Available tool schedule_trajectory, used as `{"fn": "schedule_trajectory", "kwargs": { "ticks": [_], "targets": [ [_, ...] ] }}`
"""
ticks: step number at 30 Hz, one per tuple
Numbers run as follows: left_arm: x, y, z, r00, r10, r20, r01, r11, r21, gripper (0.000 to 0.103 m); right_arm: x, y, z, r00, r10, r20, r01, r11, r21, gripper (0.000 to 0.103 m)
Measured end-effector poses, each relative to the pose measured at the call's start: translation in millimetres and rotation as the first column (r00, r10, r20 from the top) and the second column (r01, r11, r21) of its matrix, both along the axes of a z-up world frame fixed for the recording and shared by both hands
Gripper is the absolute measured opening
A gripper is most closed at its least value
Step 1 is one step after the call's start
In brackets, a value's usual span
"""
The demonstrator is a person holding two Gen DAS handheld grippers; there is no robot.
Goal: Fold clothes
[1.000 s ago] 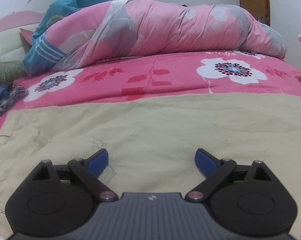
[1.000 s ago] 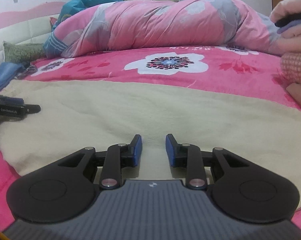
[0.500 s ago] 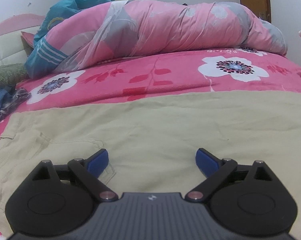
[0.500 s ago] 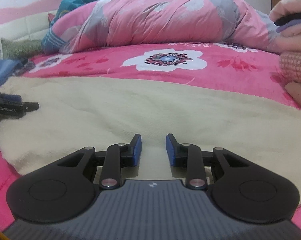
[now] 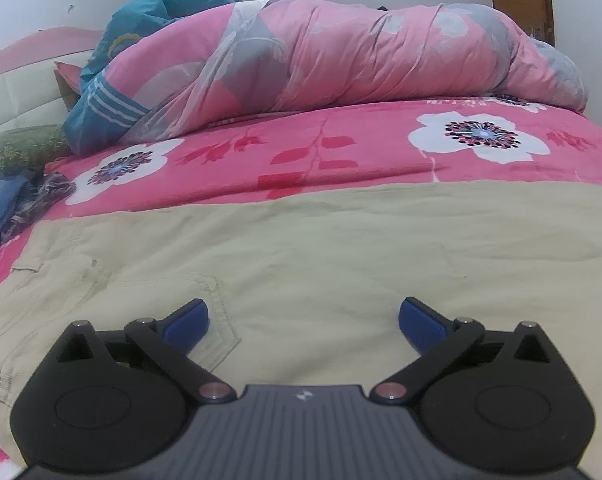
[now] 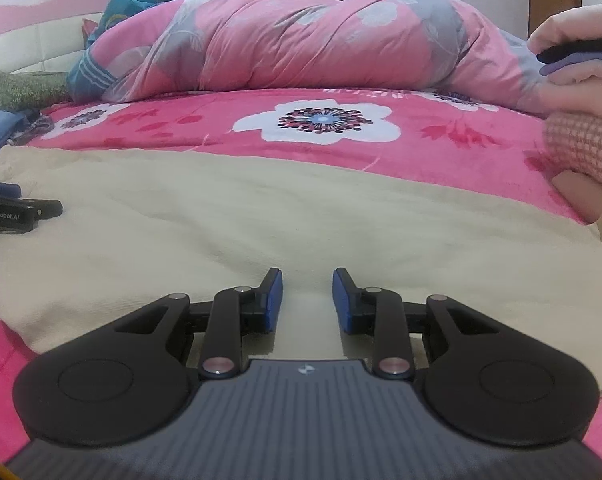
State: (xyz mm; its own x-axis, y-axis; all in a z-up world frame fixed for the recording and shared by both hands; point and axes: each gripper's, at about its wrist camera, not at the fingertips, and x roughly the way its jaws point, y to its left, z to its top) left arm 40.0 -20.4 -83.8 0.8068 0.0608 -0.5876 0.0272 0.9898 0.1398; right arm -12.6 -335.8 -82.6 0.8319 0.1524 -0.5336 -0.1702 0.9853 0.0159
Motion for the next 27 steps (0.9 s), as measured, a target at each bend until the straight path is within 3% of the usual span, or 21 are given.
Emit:
{"fn": "schedule_trajectory", "kwargs": {
  "ticks": [18, 25, 27],
  "targets": [
    [-8.5, 0.7, 0.6, 0.999, 0.032, 0.019, -0.032, 0.999, 0.014, 0.103, -6.6, -3.8, -3.6, 0.999, -0.012, 0.033, 0.012, 1.0, 0.011, 0.027],
    [-8.8, 0.9, 1.2, 0.999, 0.034, 0.012, -0.034, 0.999, 0.019, 0.103, -3.6, -18.2, -4.2, 1.0, -0.009, 0.016, 0.007, 0.994, 0.108, 0.027],
    [-10.3, 1.4, 1.3, 0.999, 0.039, 0.013, -0.039, 0.999, 0.019, 0.103, -5.5, -13.9, -4.0, 1.0, -0.014, 0.021, 0.012, 0.996, 0.084, 0.027]
  ]
}}
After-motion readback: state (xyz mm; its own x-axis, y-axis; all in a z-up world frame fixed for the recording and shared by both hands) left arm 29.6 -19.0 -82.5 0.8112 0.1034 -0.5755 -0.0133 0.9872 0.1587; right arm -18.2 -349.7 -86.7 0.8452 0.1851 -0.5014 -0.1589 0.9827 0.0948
